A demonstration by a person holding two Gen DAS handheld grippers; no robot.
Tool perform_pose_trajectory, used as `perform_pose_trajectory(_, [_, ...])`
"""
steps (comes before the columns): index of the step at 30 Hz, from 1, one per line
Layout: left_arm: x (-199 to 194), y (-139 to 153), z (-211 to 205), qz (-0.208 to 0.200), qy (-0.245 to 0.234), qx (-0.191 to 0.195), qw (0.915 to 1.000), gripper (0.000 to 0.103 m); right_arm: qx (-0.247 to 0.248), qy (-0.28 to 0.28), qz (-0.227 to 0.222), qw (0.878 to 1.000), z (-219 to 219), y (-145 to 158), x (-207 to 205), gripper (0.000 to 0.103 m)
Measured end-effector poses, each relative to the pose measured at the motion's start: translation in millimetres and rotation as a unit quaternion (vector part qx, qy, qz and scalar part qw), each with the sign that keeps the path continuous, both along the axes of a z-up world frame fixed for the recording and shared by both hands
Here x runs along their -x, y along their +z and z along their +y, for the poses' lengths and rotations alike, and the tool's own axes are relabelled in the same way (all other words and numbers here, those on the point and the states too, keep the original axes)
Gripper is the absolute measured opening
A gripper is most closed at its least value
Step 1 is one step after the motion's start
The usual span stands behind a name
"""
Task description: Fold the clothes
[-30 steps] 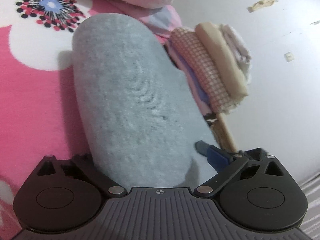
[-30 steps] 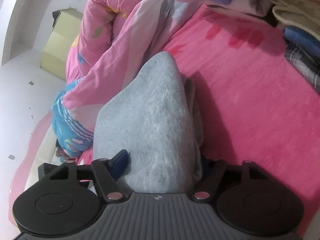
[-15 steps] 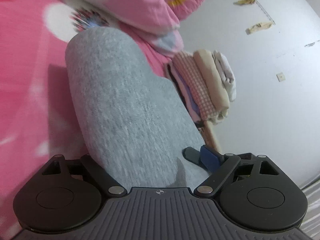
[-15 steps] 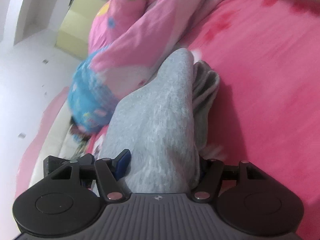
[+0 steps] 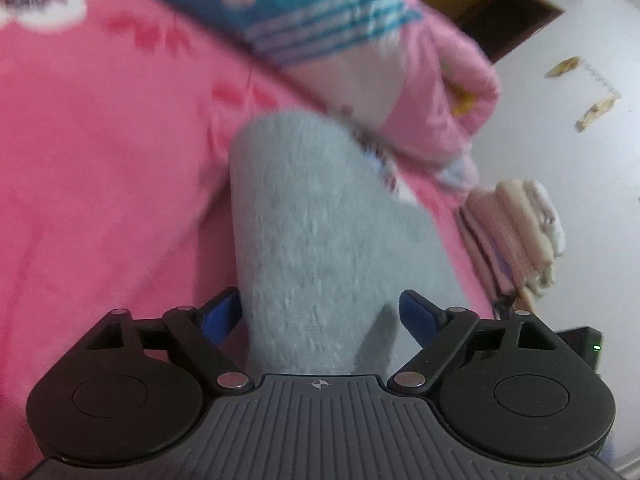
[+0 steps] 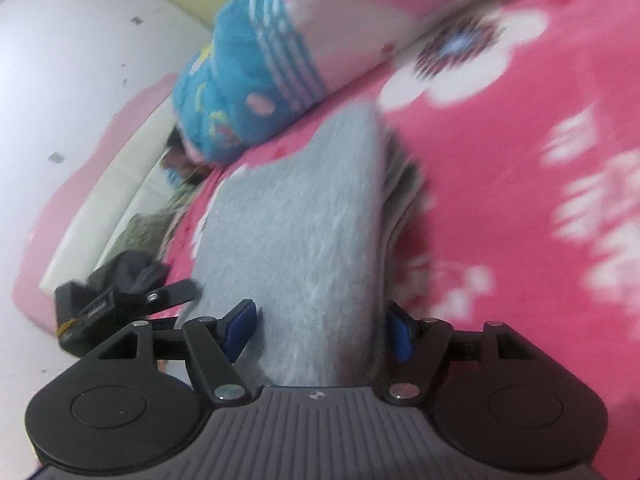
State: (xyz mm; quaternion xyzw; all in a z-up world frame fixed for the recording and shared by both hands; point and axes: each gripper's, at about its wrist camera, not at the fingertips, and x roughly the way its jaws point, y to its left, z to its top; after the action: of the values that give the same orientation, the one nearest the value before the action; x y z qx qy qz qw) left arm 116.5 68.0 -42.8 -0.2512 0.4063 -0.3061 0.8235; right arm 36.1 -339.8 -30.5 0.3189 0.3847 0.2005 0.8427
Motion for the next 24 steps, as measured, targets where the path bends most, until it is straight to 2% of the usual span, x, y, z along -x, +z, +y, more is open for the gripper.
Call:
perform_pose_trajectory(2, [9,13,8,-0.037,0.017,-0.004,0.9992,0.087,0.032,-0.031,-0.029,0.999,-20,22,14,0.071])
perform_pose_trajectory(4, [22,29,0,-0.105,0.028,-0.024,0.9938,0.086,0.061,-0.057,-0.067,0.994,-34,46,25,0.069])
perform_pose_trajectory(6, [33,40,-13,-0.162,0.026,-0.052,0.9852,0.083,0.088,-0.061,-0.115,0.988,-27,66,28,0.058])
perform_pose_trajectory(7, [38,43,-22,-0.186,0.02,-0.067,0.9801,0.081,0.103,-0.055,-0.139,0.983,-17,73,25,0.049])
perform_pose_trajectory(9, [48,49,-39,-0.232,0.01,-0.096,0.9678,0.074,0.125,-0.029,-0.172,0.977,9,77,17,0.039])
perform_pose_trajectory(10, [51,44,-44,-0.239,0.004,-0.114,0.9644,0.073,0.136,-0.017,-0.179,0.974,19,73,15,0.03])
perform_pose_trajectory(11, [54,38,-48,-0.245,-0.002,-0.131,0.9605,0.072,0.147,-0.004,-0.186,0.971,30,69,12,0.027])
perform_pose_trajectory(15, [59,7,-60,-0.26,-0.015,-0.203,0.944,0.072,0.211,0.025,-0.167,0.963,57,14,15,0.026])
perform_pose_trajectory(16, [61,0,-58,-0.263,-0.015,-0.208,0.942,0.073,0.228,0.029,-0.161,0.96,62,-1,18,0.026])
perform_pose_trajectory(17, [62,-6,-55,-0.266,-0.015,-0.213,0.9401,0.073,0.225,0.026,-0.173,0.959,59,-1,22,0.026])
perform_pose_trajectory(20, [73,0,-42,-0.285,-0.006,-0.192,0.9392,0.076,0.235,0.025,-0.147,0.961,63,26,18,0.026])
perform_pose_trajectory(22, [83,6,-37,-0.304,-0.004,-0.176,0.9362,0.084,0.227,0.035,-0.163,0.959,72,53,15,0.025])
perform_pose_trajectory(24, [90,4,-37,-0.317,-0.006,-0.177,0.9318,0.087,0.235,0.05,-0.182,0.954,95,69,0,0.026])
